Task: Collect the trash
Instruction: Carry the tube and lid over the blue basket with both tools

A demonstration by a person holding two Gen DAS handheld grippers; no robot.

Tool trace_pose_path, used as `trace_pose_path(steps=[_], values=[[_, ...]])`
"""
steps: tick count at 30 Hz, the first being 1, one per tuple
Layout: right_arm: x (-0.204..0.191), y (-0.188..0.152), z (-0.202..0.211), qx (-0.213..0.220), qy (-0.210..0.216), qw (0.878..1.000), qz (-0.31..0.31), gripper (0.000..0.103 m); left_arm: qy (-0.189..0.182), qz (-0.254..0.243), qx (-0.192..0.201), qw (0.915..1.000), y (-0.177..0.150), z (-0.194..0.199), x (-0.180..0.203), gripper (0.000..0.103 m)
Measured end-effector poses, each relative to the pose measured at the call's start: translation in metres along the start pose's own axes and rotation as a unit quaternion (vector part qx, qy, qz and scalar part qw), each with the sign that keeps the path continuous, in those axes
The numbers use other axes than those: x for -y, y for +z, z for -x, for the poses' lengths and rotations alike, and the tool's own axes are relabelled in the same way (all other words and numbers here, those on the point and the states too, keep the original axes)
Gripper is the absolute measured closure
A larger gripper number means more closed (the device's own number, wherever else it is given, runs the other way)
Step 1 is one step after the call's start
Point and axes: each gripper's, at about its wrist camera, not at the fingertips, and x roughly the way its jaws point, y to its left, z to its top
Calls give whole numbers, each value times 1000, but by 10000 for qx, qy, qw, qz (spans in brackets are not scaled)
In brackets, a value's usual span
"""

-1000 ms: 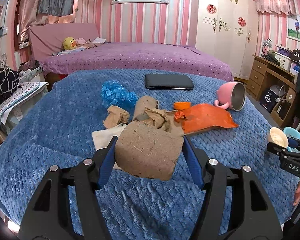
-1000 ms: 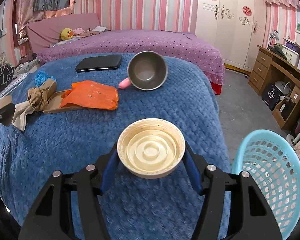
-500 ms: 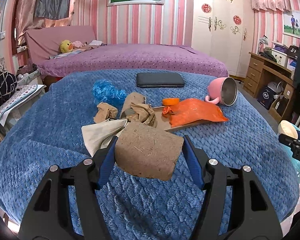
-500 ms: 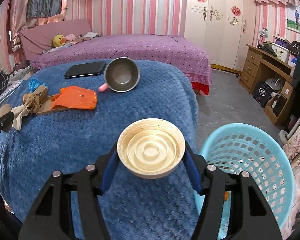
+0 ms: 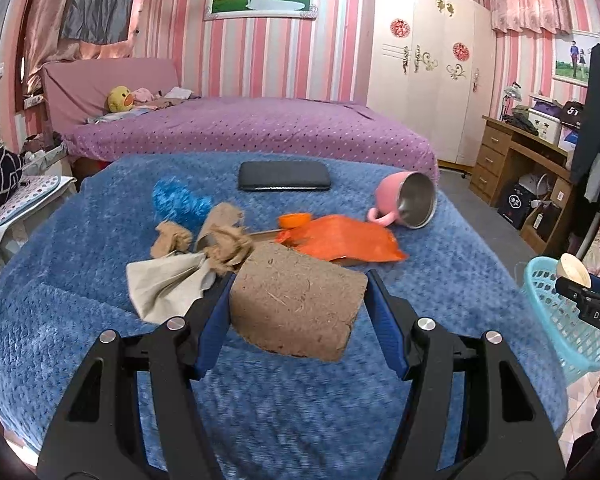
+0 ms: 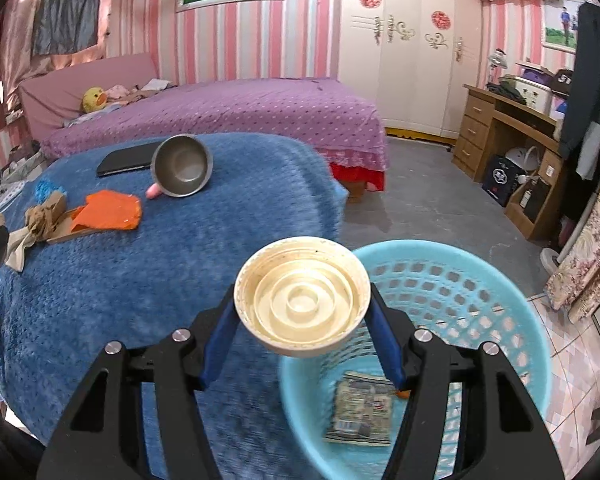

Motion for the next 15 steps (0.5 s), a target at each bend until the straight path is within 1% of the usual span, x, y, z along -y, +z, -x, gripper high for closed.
trace_pose_path(steps=[5,11,15], values=[[31,-4,4,28,-222,9996,-166,42,-328,27,11,9995,4,0,34,41],[66,-8,10,84,-571,9982,-134,42,-763,-409,-3,9962,2,-6,101,41],[99,-14,10,54,-681,9970,-376,42,-1043,-598,-34,9927,0,-10,143,41]])
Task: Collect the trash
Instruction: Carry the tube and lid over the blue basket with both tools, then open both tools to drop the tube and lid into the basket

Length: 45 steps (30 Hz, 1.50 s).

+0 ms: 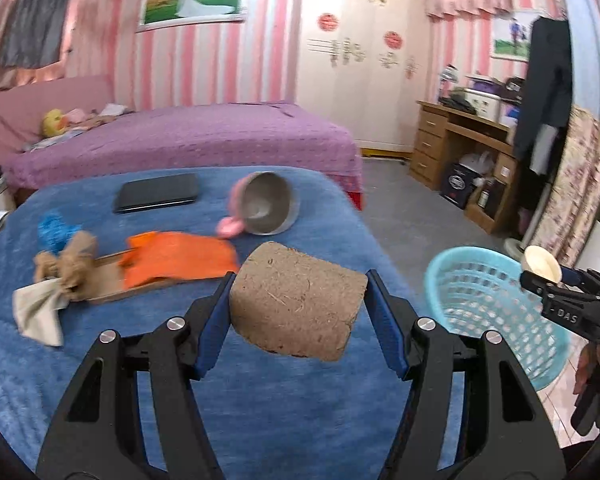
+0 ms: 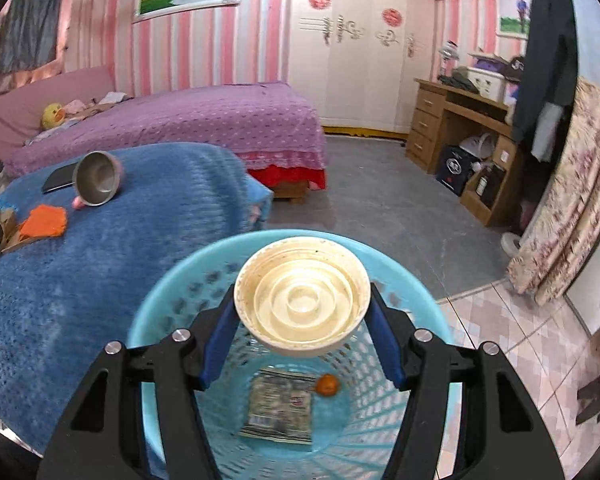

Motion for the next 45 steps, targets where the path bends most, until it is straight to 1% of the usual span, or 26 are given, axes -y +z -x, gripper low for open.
trace_pose_path(steps=[3,5,8,14,17,22,24,26,28,29,32,33,35,40,45], values=[[18,-2,-3,-18,-130,9999,-101,42,-313,-44,-99,9995,-1,-11,29,41],[30,-4,-2,-11,-254,9996,-127,42,-430,-91,-155,9989,-2,-17,42,41],[46,-5,-3,1,-314,9992,-259,42,-631,-202,-301,9974,-4,-31,70,41],[60,-8,-10,-32,-291,9990,-334,42,-822,-443,-457,9946,-8,-55,115,41],[65,-8,-13,-58,-249,9992,-316,42,-926,-413,-619,9929,-10,-67,128,41],[75,-11,-14,-52,-142,9985,-524,42,-1024,-462,-803,9904,-10,-85,143,40],[76,-11,-15,-44,-134,9983,-565,42,-1082,-429,-838,9897,-10,-88,144,39],[75,-10,-16,-55,-122,9984,-555,42,-1050,-416,-843,9900,-10,-91,144,35],[73,-10,-17,-74,-107,9985,-537,42,-1019,-390,-864,9903,-9,-92,142,22],[72,-11,-18,-84,-99,9985,-524,42,-1001,-384,-856,9906,-9,-92,140,21],[72,-11,-19,-86,-99,9986,-509,42,-860,-433,-822,9920,-8,-90,132,16],[73,-11,-18,-80,-103,9986,-519,42,-747,-431,-808,9930,-8,-89,126,12],[71,-11,-18,-78,-114,9985,-538,42,-586,-345,-775,9947,-8,-88,115,9],[64,-11,-21,-124,-119,9986,-502,42,-433,-139,-776,9959,-7,-82,90,7],[55,-11,-26,-196,-70,9987,-461,42,-190,-106,-682,9974,-4,-72,70,6]])
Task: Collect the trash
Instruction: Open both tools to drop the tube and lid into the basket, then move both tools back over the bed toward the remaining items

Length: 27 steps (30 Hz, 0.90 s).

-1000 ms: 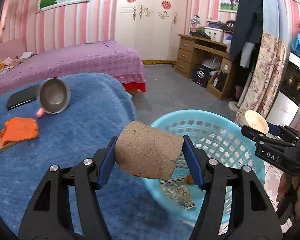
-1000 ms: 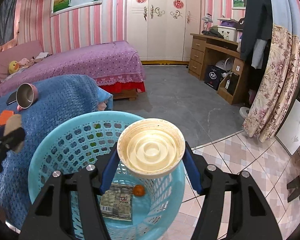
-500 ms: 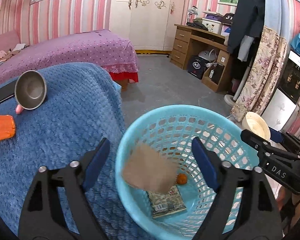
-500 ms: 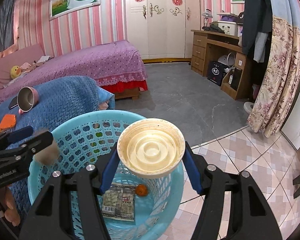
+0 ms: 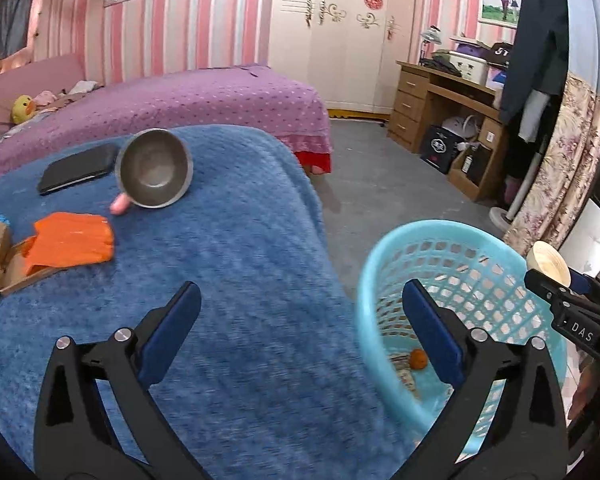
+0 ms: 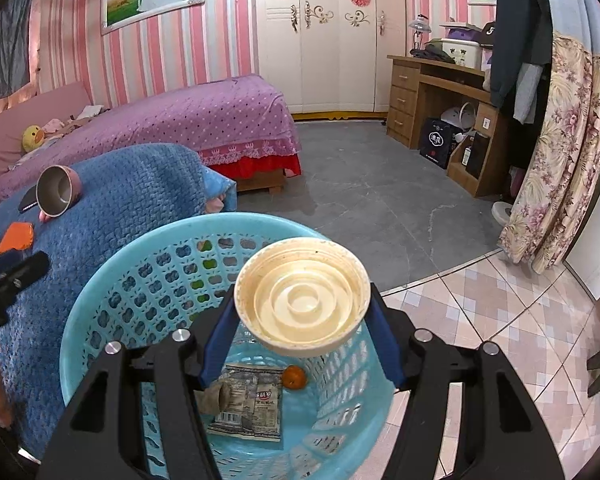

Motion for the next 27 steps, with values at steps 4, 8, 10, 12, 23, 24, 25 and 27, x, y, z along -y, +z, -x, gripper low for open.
trace_pose_path(steps=[4,8,10,12,23,24,25,27], values=[[-3,-1,-2,-52,34,10000,-69,30,81,24,27,10000,-1,9,-13,6],[-6,0,0,-51,29,9999,-125,21,160,65,51,9998,-4,20,-29,6],[-9,0,0,-58,73,9998,-182,16,195,66,86,9998,-5,26,-36,6],[-14,0,1,-60,131,9997,-218,16,225,72,145,9996,-5,35,-44,6],[-79,11,17,192,396,9989,-131,14,463,199,362,9981,-6,82,-101,6],[-87,12,19,222,409,9989,-87,14,486,226,377,9979,-7,84,-108,6],[-94,12,20,239,433,9988,-40,14,528,259,394,9975,-8,88,-116,6],[-111,14,21,260,512,9983,69,14,604,289,416,9969,-10,93,-130,6]])
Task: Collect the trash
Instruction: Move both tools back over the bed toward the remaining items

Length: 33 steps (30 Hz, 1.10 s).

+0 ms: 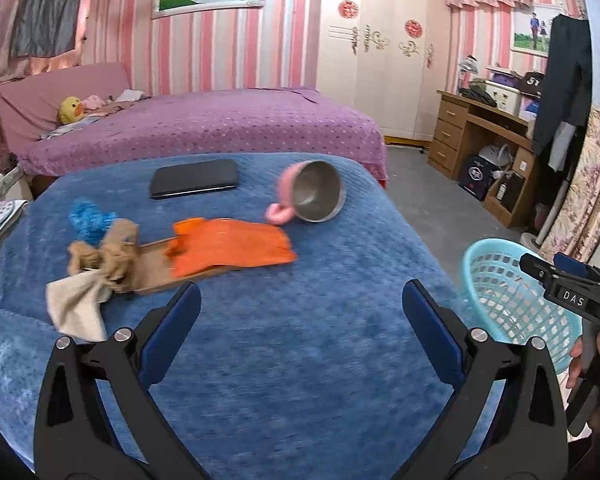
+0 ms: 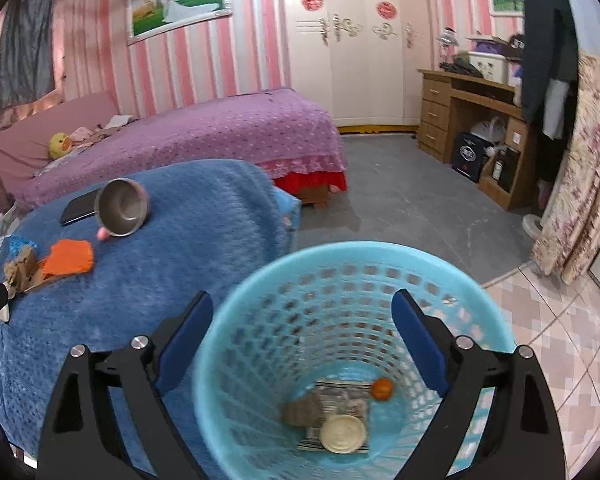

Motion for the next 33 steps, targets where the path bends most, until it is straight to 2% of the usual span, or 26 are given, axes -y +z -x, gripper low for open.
trace_pose_path(steps=[15,18,25,33], values=[[-120,-12,-6,7,407,9952,893,12,611,52,-23,9981,-12,5,-101,6],[-132,-14,-8,-15,455,9939,1005,12,739,114,-97,9972,-20,-3,-116,6],[-151,-17,-13,-100,606,9928,1027,12,771,379,-227,9960,-26,-15,-148,6],[-167,-20,-25,-227,571,9930,1006,12,1013,521,-338,9929,-33,-20,-181,6]])
